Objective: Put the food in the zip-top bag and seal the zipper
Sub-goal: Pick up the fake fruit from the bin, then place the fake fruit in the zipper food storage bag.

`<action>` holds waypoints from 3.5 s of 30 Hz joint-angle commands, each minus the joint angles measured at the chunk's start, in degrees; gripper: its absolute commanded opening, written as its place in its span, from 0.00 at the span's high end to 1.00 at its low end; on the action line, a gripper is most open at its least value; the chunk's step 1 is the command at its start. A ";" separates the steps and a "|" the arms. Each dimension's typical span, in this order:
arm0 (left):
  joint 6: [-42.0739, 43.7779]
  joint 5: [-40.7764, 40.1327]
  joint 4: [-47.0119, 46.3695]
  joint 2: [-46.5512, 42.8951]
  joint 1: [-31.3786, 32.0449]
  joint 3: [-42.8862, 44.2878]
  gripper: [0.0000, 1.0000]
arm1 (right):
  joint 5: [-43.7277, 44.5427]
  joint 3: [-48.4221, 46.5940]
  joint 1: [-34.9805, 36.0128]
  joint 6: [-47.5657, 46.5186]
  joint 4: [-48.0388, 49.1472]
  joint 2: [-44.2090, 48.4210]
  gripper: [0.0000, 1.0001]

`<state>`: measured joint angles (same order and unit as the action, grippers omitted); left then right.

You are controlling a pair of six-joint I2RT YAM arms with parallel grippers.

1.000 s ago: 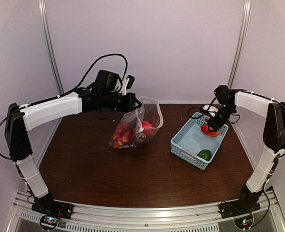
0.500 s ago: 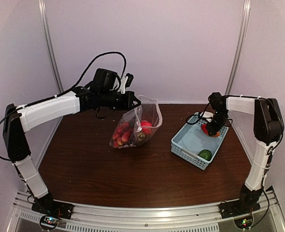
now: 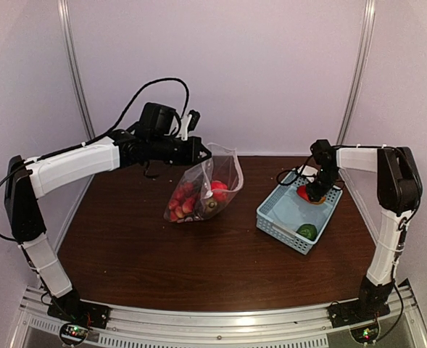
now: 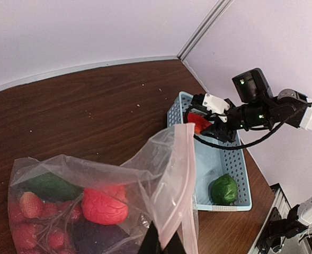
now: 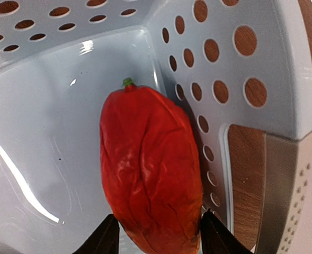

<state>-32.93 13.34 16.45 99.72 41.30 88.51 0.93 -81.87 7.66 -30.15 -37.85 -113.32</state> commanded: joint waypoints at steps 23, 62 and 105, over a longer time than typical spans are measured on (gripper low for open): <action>-2.23 1.57 -1.84 -0.44 -0.25 0.70 1.00 | -14.47 4.57 0.16 5.71 -4.22 22.32 0.70; -4.96 4.13 -2.41 -1.55 -0.28 2.20 1.00 | -37.52 -22.61 26.48 28.50 -4.34 5.04 0.71; 5.64 -7.84 4.64 0.85 4.58 5.88 1.00 | -16.86 6.44 8.75 -2.59 -22.53 24.30 0.35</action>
<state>-26.28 2.83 22.15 98.04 47.42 97.38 -19.77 -78.50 16.29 -29.45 -58.54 -90.32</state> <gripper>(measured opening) 0.005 0.647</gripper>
